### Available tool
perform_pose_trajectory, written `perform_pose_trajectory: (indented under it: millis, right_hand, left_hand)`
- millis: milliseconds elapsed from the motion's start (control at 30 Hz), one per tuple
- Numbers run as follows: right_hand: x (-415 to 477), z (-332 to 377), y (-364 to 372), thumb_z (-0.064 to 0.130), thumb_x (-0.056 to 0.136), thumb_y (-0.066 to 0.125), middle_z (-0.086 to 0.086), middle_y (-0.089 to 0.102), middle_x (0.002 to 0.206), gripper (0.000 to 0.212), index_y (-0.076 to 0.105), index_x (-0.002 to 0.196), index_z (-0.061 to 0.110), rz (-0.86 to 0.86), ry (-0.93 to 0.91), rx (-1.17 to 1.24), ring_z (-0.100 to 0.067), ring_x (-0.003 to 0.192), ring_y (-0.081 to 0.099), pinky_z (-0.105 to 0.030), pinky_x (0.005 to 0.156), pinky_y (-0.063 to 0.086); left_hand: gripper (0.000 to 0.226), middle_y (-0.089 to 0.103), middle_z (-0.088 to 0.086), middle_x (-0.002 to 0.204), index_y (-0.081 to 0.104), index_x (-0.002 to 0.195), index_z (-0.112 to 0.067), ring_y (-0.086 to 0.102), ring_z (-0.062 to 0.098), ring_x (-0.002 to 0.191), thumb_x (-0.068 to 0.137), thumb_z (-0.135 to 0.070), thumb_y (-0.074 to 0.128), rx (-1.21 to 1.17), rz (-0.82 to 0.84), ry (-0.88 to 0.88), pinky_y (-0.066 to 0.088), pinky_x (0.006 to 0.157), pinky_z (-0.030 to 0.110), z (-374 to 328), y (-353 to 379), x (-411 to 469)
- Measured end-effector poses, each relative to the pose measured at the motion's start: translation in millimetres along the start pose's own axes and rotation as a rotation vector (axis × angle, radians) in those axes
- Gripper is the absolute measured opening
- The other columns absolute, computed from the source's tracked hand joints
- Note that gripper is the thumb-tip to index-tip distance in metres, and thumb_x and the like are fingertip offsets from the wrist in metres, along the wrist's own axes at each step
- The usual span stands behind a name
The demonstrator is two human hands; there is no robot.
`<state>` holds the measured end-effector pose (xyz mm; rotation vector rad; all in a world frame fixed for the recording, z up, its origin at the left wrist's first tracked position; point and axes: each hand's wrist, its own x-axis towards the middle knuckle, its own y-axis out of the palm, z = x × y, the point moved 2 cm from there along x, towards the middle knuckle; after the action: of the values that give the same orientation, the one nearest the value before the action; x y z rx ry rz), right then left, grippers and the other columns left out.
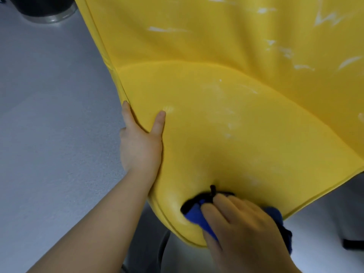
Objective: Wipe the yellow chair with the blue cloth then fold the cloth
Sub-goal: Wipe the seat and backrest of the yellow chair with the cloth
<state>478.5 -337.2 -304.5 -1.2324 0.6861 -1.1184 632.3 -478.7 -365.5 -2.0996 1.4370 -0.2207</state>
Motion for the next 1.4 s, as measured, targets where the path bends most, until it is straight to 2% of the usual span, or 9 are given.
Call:
perform_pose_trajectory:
  millis: [233, 367, 533, 733, 900, 1033, 1133, 1267, 1400]
  right_hand:
    - [112, -107, 0, 0.019, 0.088, 0.055, -0.005, 0.042, 0.075, 0.014, 0.044, 0.084, 0.01, -0.168, 0.387, -0.33, -0.029, 0.056, 0.039, -0.027, 0.044, 0.025]
    - [110, -86, 4, 0.021, 0.09, 0.051, -0.005, 0.042, 0.077, 0.015, 0.039, 0.085, 0.013, -0.188, 0.479, -0.281, -0.028, 0.057, 0.039, -0.029, 0.045, 0.025]
    - [60, -2, 16, 0.025, 0.072, 0.066, -0.001, 0.055, 0.068, 0.014, 0.061, 0.082, 0.017, -0.121, 0.361, -0.138, -0.021, 0.046, 0.05, -0.026, 0.039, 0.029]
    - [25, 8, 17, 0.027, 0.071, 0.07, 0.004, 0.05, 0.066, 0.015, 0.06, 0.081, 0.024, 0.002, 0.169, -0.038, -0.017, 0.049, 0.05, -0.027, 0.039, 0.04]
    - [94, -99, -4, 0.019, 0.086, 0.061, -0.005, 0.053, 0.08, 0.017, 0.054, 0.1, 0.013, -0.118, 0.469, -0.403, -0.031, 0.057, 0.051, -0.026, 0.045, 0.026]
    - [101, -116, -10, 0.019, 0.094, 0.045, -0.006, 0.049, 0.088, 0.007, 0.044, 0.1, 0.015, -0.138, 0.601, -0.343, -0.028, 0.058, 0.04, -0.029, 0.044, 0.022]
    - [92, -63, 4, 0.027, 0.09, 0.051, -0.006, 0.056, 0.094, 0.016, 0.05, 0.103, 0.017, -0.114, 0.539, -0.148, -0.034, 0.071, 0.057, -0.031, 0.049, 0.028]
    - [80, 7, 22, 0.026, 0.07, 0.073, 0.002, 0.053, 0.068, 0.021, 0.056, 0.08, 0.02, -0.119, 0.358, -0.047, -0.018, 0.044, 0.046, -0.025, 0.036, 0.025]
    - [85, -2, 22, 0.021, 0.077, 0.066, -0.002, 0.058, 0.079, 0.017, 0.061, 0.092, 0.019, -0.083, 0.308, -0.154, -0.021, 0.053, 0.053, -0.028, 0.041, 0.035]
  left_hand:
    - [0.086, 0.05, 0.009, 0.133, 0.006, 0.155, -0.037, 0.043, 0.015, 0.089, 0.088, -0.069, 0.049, 0.009, 0.019, 0.006, 0.035, 0.072, 0.033, 0, 1, 0]
    - [0.085, 0.051, 0.011, 0.13, 0.007, 0.155, -0.037, 0.045, 0.016, 0.089, 0.089, -0.069, 0.049, 0.003, 0.014, 0.014, 0.036, 0.072, 0.035, 2, 3, 2]
    - [0.084, 0.053, 0.014, 0.13, 0.009, 0.154, -0.036, 0.056, 0.031, 0.102, 0.088, -0.071, 0.047, 0.017, 0.001, 0.008, 0.04, 0.073, 0.038, 0, 2, 2]
    - [0.083, 0.05, 0.015, 0.133, 0.009, 0.154, -0.035, 0.055, 0.034, 0.11, 0.089, -0.068, 0.048, 0.028, 0.012, -0.001, 0.037, 0.074, 0.037, -1, 0, -1]
    - [0.083, 0.051, 0.017, 0.133, 0.01, 0.155, -0.034, 0.055, 0.035, 0.109, 0.089, -0.068, 0.048, 0.017, 0.012, 0.018, 0.037, 0.076, 0.038, -1, 1, -1]
    - [0.082, 0.048, 0.018, 0.136, 0.008, 0.155, -0.035, 0.055, 0.036, 0.108, 0.09, -0.068, 0.046, 0.03, 0.017, -0.001, 0.036, 0.074, 0.04, -3, 1, -3]
    - [0.082, 0.049, 0.019, 0.133, 0.004, 0.155, -0.036, 0.051, 0.029, 0.09, 0.091, -0.068, 0.045, 0.042, 0.01, -0.001, 0.036, 0.07, 0.039, -6, 0, -4]
    - [0.08, 0.053, 0.019, 0.117, 0.001, 0.154, -0.04, 0.046, 0.026, 0.078, 0.092, -0.068, 0.042, 0.097, 0.004, 0.013, 0.034, 0.062, 0.036, -7, 0, -1]
    - [0.08, 0.049, 0.015, 0.115, 0.001, 0.154, -0.043, 0.046, 0.025, 0.08, 0.091, -0.069, 0.043, 0.083, 0.035, 0.009, 0.036, 0.067, 0.037, -7, -2, -1]
